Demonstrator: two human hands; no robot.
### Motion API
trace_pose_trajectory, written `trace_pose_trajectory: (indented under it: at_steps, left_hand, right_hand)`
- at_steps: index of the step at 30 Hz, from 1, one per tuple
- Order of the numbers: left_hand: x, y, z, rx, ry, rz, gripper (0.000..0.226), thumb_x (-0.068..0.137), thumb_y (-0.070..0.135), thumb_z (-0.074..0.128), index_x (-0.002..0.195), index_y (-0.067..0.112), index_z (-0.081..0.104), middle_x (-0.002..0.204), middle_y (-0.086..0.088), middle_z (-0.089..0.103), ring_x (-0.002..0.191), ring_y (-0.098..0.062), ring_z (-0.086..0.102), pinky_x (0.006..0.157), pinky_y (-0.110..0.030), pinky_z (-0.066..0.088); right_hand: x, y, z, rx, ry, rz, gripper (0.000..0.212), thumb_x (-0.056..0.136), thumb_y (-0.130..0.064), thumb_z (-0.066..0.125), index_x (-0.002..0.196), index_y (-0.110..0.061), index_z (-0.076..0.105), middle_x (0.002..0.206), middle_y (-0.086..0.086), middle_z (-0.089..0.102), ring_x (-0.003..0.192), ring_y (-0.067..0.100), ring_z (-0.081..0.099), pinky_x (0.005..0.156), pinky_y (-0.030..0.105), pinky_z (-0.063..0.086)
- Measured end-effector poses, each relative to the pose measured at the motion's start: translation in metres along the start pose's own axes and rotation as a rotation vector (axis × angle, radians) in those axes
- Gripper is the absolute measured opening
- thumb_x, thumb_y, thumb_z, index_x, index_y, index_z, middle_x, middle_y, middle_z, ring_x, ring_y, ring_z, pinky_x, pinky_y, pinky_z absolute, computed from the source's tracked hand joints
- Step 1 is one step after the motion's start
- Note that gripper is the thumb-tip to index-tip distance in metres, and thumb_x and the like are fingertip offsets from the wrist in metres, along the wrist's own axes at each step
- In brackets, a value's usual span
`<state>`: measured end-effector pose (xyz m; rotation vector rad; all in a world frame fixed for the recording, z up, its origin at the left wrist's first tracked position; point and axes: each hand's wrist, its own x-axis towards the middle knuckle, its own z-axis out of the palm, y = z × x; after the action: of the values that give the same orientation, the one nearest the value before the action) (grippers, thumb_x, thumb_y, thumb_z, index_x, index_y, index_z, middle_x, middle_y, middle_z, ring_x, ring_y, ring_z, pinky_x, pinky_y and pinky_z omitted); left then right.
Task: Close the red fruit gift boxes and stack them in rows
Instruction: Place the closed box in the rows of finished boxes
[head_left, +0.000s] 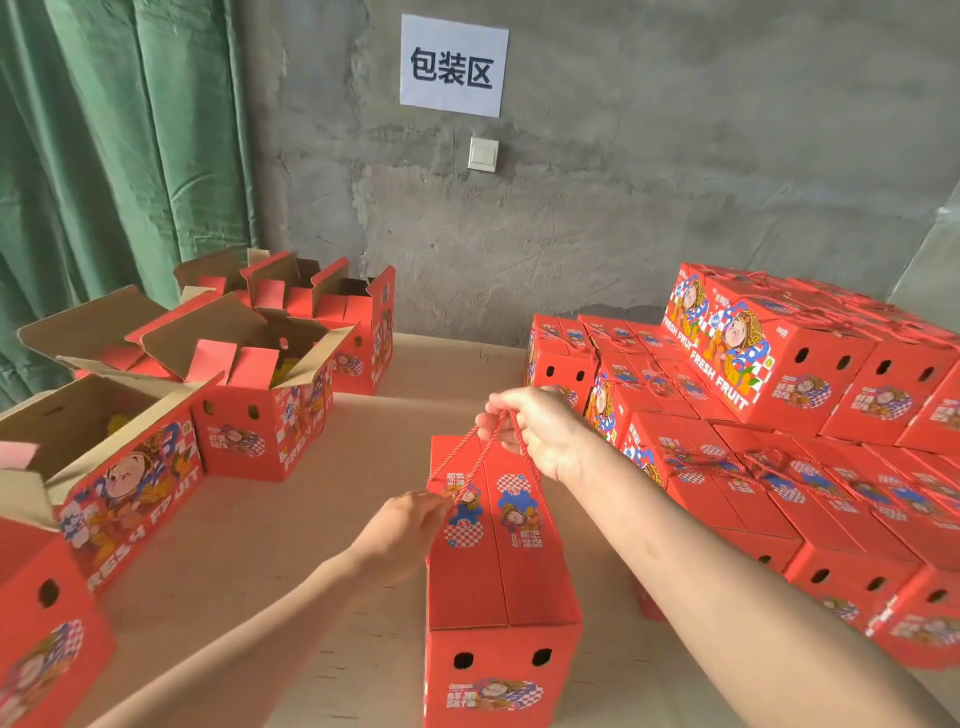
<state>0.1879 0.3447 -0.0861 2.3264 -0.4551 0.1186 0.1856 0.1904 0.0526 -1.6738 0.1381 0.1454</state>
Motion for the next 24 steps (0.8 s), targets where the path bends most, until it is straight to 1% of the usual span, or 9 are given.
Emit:
trace_pose_trajectory:
  at_steps: [3,7,10,15,17,19,21,23,24]
  left_hand:
    - [0.0,0.003,-0.012,-0.036,0.095,0.089,0.023,0.096,0.006,0.046,0.095,-0.001,0.067,0.101,-0.009,0.066,0.096,-0.024,0.059,0.079,-0.019,0.038]
    - [0.002,0.024,-0.037,-0.147,0.277,0.212,0.023,0.097,0.009,0.047,0.095,0.004,0.069,0.094,0.002,0.062,0.089,-0.011,0.057,0.078,-0.006,0.036]
    - [0.006,0.042,-0.051,-0.185,0.378,0.206,0.025,0.098,0.011,0.045,0.091,0.005,0.068,0.089,0.001,0.06,0.084,-0.013,0.055,0.074,-0.014,0.036]
    - [0.003,0.058,-0.06,-0.231,0.486,0.241,0.028,0.099,0.008,0.043,0.086,0.0,0.067,0.088,-0.003,0.063,0.085,-0.019,0.057,0.077,-0.025,0.039]
    - [0.007,0.06,-0.059,-0.198,0.452,0.207,0.029,0.1,0.012,0.041,0.088,0.0,0.064,0.09,-0.005,0.063,0.088,-0.023,0.057,0.076,-0.028,0.037]
    - [0.012,0.056,-0.054,-0.152,0.361,0.196,0.029,0.101,0.017,0.039,0.094,0.006,0.064,0.096,0.0,0.061,0.096,-0.022,0.056,0.077,-0.025,0.036]
    - [0.016,0.042,-0.044,-0.188,0.175,0.202,0.031,0.1,0.028,0.039,0.113,0.012,0.063,0.119,0.001,0.06,0.115,-0.013,0.052,0.091,-0.019,0.035]
    - [0.018,0.028,-0.029,-0.313,-0.038,0.154,0.049,0.093,0.042,0.045,0.134,0.014,0.049,0.146,0.002,0.038,0.132,-0.008,0.037,0.109,-0.027,0.031]
    - [0.019,0.023,-0.019,-0.368,-0.102,0.102,0.057,0.09,0.043,0.053,0.138,0.015,0.043,0.149,0.007,0.027,0.135,-0.01,0.033,0.111,-0.033,0.032]
  right_hand:
    - [-0.004,-0.019,0.003,-0.016,0.041,-0.08,0.023,0.089,-0.008,0.048,0.067,-0.013,0.054,0.054,-0.001,0.06,0.052,0.011,0.056,0.057,0.024,0.033]
    - [-0.009,-0.059,0.003,0.023,0.075,-0.221,0.026,0.087,-0.008,0.049,0.062,-0.014,0.053,0.045,-0.004,0.056,0.047,0.009,0.056,0.054,0.021,0.032]
    - [-0.013,-0.081,0.005,0.048,0.108,-0.301,0.027,0.087,-0.011,0.051,0.061,-0.016,0.053,0.043,-0.007,0.055,0.046,0.008,0.056,0.054,0.021,0.036]
    - [-0.014,-0.097,0.005,0.05,0.153,-0.383,0.026,0.088,-0.014,0.052,0.062,-0.016,0.054,0.043,-0.007,0.055,0.044,0.008,0.056,0.052,0.02,0.037]
    - [-0.01,-0.1,0.003,0.046,0.158,-0.351,0.025,0.088,-0.015,0.051,0.064,-0.016,0.053,0.043,-0.008,0.055,0.043,0.007,0.056,0.053,0.021,0.036]
    - [-0.004,-0.094,-0.002,0.02,0.16,-0.291,0.024,0.089,-0.017,0.05,0.065,-0.016,0.052,0.043,-0.007,0.055,0.043,0.007,0.056,0.053,0.022,0.035]
    - [0.004,-0.081,-0.008,-0.009,0.206,-0.229,0.024,0.089,-0.017,0.049,0.065,-0.016,0.051,0.045,-0.006,0.054,0.042,0.007,0.055,0.053,0.021,0.033]
    - [0.009,-0.064,-0.015,-0.022,0.238,-0.172,0.025,0.09,-0.015,0.048,0.065,-0.015,0.05,0.046,-0.004,0.054,0.044,0.008,0.054,0.053,0.022,0.031]
    - [0.011,-0.057,-0.018,-0.035,0.259,-0.158,0.025,0.089,-0.014,0.049,0.064,-0.015,0.05,0.048,-0.003,0.054,0.046,0.01,0.054,0.053,0.022,0.032]
